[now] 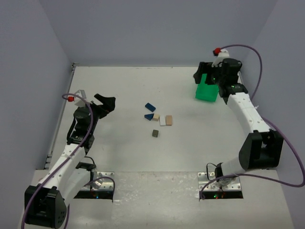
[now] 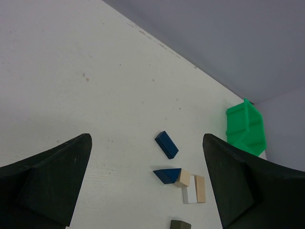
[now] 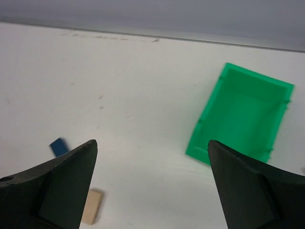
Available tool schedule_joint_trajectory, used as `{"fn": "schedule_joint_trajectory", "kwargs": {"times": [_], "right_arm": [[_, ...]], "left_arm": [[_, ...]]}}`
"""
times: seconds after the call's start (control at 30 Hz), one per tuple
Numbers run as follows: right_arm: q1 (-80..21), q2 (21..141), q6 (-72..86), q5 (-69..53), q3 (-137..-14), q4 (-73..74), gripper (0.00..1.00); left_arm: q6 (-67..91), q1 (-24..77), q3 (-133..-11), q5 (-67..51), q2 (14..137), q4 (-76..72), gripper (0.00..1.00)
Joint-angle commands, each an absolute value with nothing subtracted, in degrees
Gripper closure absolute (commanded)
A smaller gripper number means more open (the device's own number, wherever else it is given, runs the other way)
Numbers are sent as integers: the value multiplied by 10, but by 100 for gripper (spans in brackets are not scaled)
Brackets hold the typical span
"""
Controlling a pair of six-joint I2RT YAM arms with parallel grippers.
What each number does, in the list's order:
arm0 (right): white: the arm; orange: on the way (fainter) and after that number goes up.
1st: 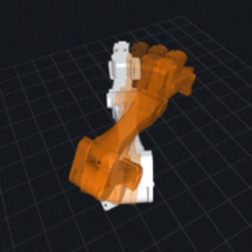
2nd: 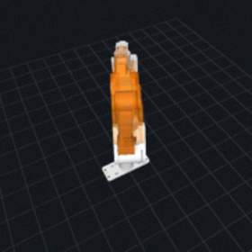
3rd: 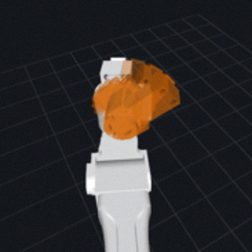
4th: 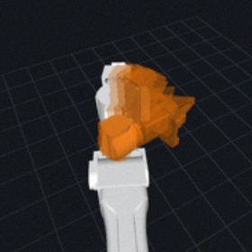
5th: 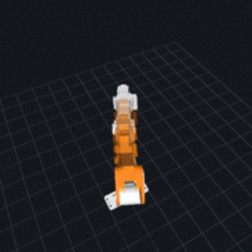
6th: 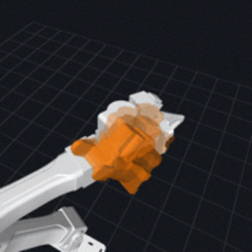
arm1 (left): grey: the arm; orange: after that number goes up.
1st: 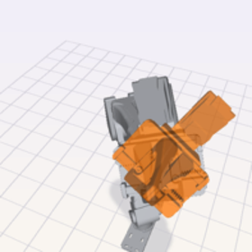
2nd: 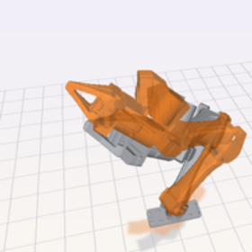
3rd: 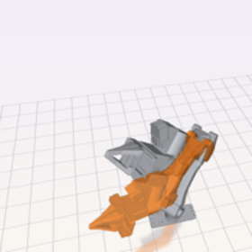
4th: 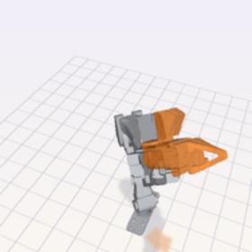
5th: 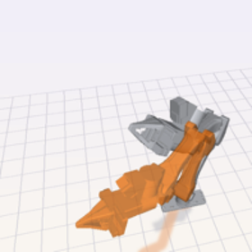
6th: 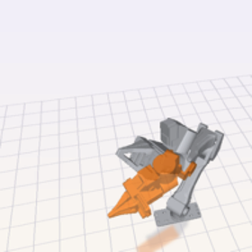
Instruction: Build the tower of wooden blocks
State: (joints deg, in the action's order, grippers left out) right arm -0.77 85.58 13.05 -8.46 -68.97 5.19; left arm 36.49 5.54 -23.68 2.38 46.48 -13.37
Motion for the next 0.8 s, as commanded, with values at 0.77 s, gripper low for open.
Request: {"fn": "schedule_joint_trajectory", "kwargs": {"times": [0.77], "right_arm": [[-410,1067,64,85,-683,163,4]], "left_arm": [[362,52,-243,-19,497,-149,0]]}}
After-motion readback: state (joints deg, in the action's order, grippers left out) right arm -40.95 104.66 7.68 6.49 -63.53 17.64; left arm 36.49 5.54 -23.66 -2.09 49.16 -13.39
